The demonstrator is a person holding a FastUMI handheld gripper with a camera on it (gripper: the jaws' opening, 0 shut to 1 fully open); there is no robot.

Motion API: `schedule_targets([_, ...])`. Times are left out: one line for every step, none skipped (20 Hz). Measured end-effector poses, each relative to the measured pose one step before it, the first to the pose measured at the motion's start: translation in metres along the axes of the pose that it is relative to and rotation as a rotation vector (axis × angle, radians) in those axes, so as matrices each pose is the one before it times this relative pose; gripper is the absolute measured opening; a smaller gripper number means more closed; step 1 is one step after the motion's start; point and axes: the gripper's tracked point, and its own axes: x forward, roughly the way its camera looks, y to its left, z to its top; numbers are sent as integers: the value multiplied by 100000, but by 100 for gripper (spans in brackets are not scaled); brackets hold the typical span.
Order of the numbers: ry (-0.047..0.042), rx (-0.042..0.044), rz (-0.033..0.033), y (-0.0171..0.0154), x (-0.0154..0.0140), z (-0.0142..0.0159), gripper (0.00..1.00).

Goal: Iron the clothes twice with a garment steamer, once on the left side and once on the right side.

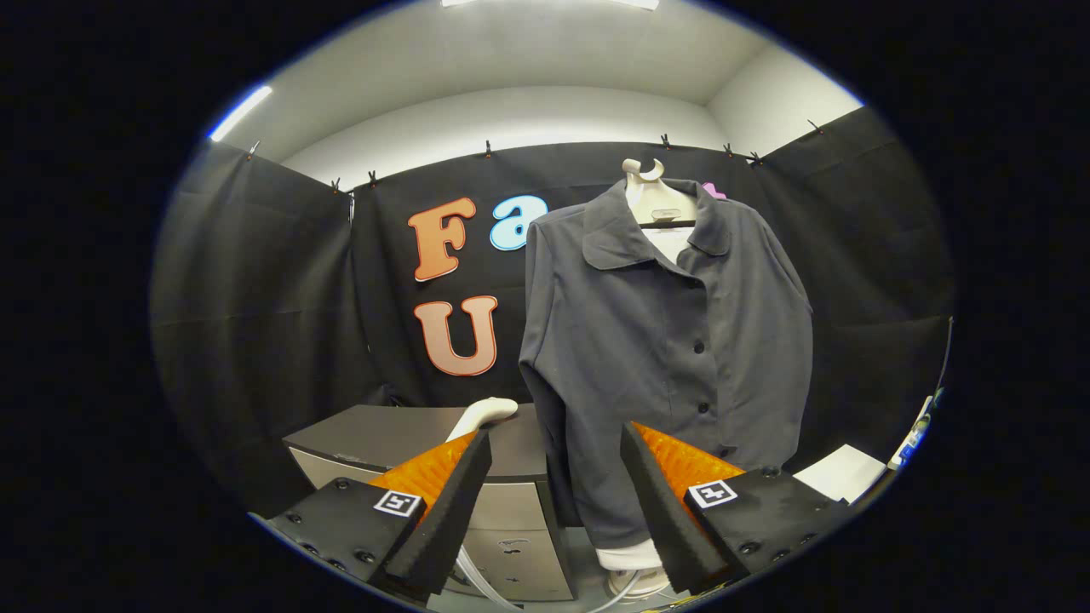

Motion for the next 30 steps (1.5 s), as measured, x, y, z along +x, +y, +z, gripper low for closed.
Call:
schedule_targets([141,-1691,2295,972,1111,186,98])
schedule_targets([487,-2229,2276,965,1187,59,98])
schedule_targets([988,-1853,1197,882,1380,-22,98])
schedule_targets([1415,-360,-392,674,1357,-133,98])
schedule_targets([1957,391,-30,767,1351,-292,98])
schedule_targets([1764,176,735,1163,1243,-189,98])
schedule_targets([1837,-374,365,948,1430,-176,98])
schedule_targets([2012,-951,352,855,1526,-197,98])
schedule_targets([2250,-1530,125,851,1612,-328,98])
schedule_targets([2118,-1571,-39,864,1660,-236,98])
schedule_targets([2107,-1282,204,838,1723,-314,98])
schedule_targets([2438,-882,1184,1170,1515,-548,98])
schedule_targets([2952,-566,1421,1163,1305,-786,98])
schedule_targets([3622,-1109,1217,960,1232,-732,98])
schedule_targets([2947,-1339,736,806,1279,-594,98])
schedule_targets([2693,-1120,-377,308,1762,-299,98])
schedule_targets([2528,-1210,216,446,1594,-382,98])
schedule_targets([2382,-1589,521,657,1340,-411,98])
schedule_targets([1948,-1159,-648,160,1275,-387,98])
schedule_targets([1579,-836,-830,-321,1019,-240,98])
schedule_targets([1526,-133,-1612,-443,1049,-137,98])
schedule_targets([1755,750,-1809,-458,1070,-378,97])
schedule_targets([2506,1622,-1336,-439,909,-480,97])
schedule_targets([2204,770,-908,-425,830,-414,97])
schedule_targets([869,-59,-1181,-348,563,-103,97])
schedule_targets([603,-615,-1064,-318,429,-77,97])
schedule_targets([137,-47,-806,-198,372,47,97])
schedule_targets([-160,327,-481,-114,168,101,97])
schedule_targets([288,187,-256,-135,205,-79,97])
schedule_targets([1143,-60,811,244,192,-217,96])
